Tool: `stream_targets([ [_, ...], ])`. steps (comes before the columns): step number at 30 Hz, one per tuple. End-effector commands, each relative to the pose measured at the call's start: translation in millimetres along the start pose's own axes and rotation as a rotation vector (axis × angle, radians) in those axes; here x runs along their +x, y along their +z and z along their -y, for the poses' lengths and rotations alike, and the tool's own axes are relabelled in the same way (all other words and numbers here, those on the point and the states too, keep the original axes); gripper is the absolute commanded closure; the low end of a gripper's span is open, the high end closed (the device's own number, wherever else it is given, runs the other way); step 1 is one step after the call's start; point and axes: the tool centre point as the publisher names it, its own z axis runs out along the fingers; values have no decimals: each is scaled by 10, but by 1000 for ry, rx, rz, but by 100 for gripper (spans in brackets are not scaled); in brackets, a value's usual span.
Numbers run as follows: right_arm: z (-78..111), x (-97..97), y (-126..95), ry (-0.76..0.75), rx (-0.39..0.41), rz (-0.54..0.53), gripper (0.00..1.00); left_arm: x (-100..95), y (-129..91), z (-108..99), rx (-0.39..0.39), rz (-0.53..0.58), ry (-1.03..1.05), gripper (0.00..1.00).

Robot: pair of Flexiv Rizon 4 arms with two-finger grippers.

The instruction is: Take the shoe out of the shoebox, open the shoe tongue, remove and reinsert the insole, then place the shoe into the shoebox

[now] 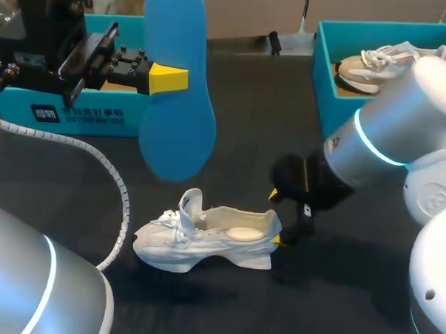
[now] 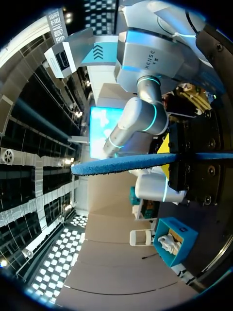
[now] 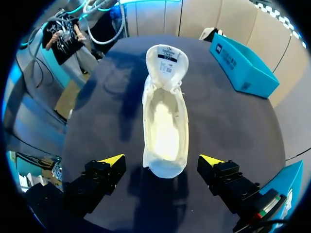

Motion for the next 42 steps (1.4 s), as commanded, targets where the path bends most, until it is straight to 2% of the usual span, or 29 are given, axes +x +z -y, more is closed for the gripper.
stream_targets([
  [1,-74,-11,45,0,384,-2,0,-19,9,8,-4,-3,-1,100],
  [3,-91,-16,44,2,402,-9,0,-19,9,8,-4,-3,-1,100],
  [4,-114,-16,39,0,444,-15,0,-19,9,8,-4,-3,-1,100],
  [7,-156,-20,23,-3,492,-14,0,-19,9,8,-4,-3,-1,100],
  [17,-121,-59,110,3,514,20,0,-19,9,8,-4,-3,-1,100],
  [34,-117,-35,137,9,445,31,0,-19,9,8,-4,-3,-1,100],
  [38,-199,-56,128,-12,413,38,0,-19,9,8,-4,-3,-1,100],
  [42,-346,-121,143,-54,414,40,0,-19,9,8,-4,-3,-1,100],
])
